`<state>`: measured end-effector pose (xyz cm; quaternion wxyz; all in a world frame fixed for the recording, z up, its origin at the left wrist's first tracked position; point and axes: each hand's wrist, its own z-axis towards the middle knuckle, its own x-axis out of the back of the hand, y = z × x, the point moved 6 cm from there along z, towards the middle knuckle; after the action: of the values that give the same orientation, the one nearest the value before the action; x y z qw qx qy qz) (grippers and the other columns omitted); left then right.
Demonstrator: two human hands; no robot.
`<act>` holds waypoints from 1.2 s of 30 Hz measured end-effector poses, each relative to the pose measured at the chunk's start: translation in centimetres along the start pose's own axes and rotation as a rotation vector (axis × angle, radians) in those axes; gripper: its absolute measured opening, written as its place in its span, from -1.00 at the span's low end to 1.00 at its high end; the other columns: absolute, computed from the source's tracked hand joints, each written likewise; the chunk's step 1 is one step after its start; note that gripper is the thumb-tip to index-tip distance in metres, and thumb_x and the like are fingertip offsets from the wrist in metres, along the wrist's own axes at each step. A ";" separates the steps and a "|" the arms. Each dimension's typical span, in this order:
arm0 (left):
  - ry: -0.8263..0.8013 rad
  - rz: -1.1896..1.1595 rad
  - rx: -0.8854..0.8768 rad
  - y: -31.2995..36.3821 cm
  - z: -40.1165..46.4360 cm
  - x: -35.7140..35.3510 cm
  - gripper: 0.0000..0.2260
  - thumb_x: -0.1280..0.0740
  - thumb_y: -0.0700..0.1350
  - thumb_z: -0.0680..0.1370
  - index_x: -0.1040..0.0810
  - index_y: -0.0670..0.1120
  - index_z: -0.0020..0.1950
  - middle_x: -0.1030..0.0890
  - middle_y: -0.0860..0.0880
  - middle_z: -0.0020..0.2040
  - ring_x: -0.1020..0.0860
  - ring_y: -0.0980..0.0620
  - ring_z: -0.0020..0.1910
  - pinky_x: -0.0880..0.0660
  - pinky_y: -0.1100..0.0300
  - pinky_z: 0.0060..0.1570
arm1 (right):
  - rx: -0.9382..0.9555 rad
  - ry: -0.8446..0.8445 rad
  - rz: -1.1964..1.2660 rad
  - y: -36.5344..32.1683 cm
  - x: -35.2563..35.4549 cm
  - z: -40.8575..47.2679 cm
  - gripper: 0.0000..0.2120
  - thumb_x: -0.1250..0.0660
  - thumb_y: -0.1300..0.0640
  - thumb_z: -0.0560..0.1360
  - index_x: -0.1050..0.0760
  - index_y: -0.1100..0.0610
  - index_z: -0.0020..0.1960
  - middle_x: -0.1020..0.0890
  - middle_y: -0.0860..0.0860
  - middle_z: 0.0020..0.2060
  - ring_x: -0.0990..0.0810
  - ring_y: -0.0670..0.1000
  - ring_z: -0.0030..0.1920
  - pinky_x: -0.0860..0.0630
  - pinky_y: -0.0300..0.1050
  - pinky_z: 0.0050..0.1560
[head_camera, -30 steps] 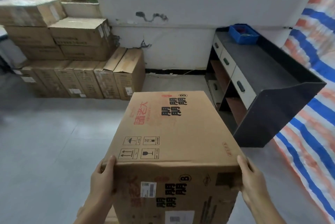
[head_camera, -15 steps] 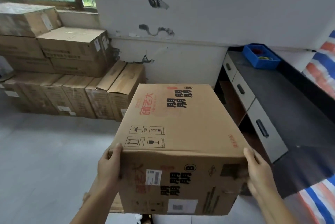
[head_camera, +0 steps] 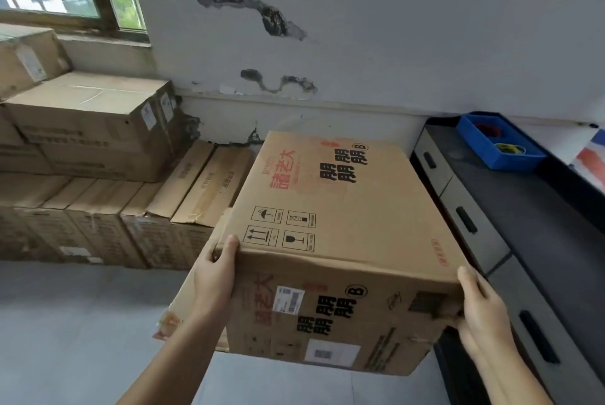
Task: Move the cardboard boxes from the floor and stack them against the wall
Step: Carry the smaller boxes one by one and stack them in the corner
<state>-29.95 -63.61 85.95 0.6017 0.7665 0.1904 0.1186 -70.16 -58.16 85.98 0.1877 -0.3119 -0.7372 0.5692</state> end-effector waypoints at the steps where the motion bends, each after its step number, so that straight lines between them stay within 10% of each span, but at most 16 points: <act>1: -0.009 -0.002 -0.005 0.6 1.6 -1.2 -0.77 -0.26 0.04 0.56 -0.56 -0.04 0.11 -0.61 -0.07 -0.01 -0.55 -0.05 0.00 -0.49 0.04 -0.10 | 0.008 0.003 0.011 -0.3 -1.1 1.6 -0.63 -0.22 0.07 0.59 -0.41 0.13 0.38 -0.56 0.10 0.12 -0.54 0.15 0.13 -0.43 0.13 0.24; 7: -0.013 -0.007 -0.029 3.3 12.1 -8.9 -0.84 -0.27 0.05 0.55 -0.56 0.01 -0.08 -0.59 -0.11 -0.02 -0.55 -0.11 0.03 -0.49 -0.15 0.08 | 0.011 0.004 0.056 -2.6 -9.1 12.7 -0.64 -0.23 0.06 0.59 -0.42 0.12 0.35 -0.58 0.09 0.08 -0.56 0.16 0.10 -0.40 0.26 0.26; 22: 0.041 -0.025 0.086 3.2 41.2 -21.5 -0.80 -0.23 -0.03 0.59 -0.51 -0.05 0.16 -0.59 -0.07 -0.04 -0.52 0.03 -0.16 -0.38 0.16 -0.35 | -0.121 0.073 -0.004 -1.3 -29.8 35.3 -0.58 -0.17 0.01 0.61 -0.32 0.09 0.44 -0.51 0.08 0.18 -0.49 0.20 0.15 -0.42 0.31 0.22; 29: 0.040 0.022 0.175 -3.8 52.2 -23.3 -0.72 -0.26 0.01 0.57 -0.50 0.01 0.26 -0.58 0.11 0.01 -0.52 0.02 0.10 -0.47 -0.08 0.16 | -0.226 0.183 -0.054 6.9 -35.9 42.2 -0.57 -0.22 0.00 0.57 -0.37 0.13 0.40 -0.49 0.11 0.21 -0.42 0.27 0.28 -0.39 0.32 0.22; 36: 0.155 0.044 0.277 -13.6 58.2 -23.2 -0.72 -0.26 0.02 0.57 -0.50 0.05 0.27 -0.57 0.11 0.03 -0.54 -0.03 0.09 -0.47 -0.16 0.18 | -0.246 0.079 -0.052 14.9 -40.2 48.5 -0.51 -0.25 -0.05 0.50 -0.37 0.10 0.38 -0.54 0.10 0.07 -0.44 0.22 0.26 -0.42 0.24 0.19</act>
<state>-28.90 -122.00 59.47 0.4711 0.8347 0.2341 0.1633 -67.62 -117.89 61.20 0.1917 -0.3353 -0.8013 0.4568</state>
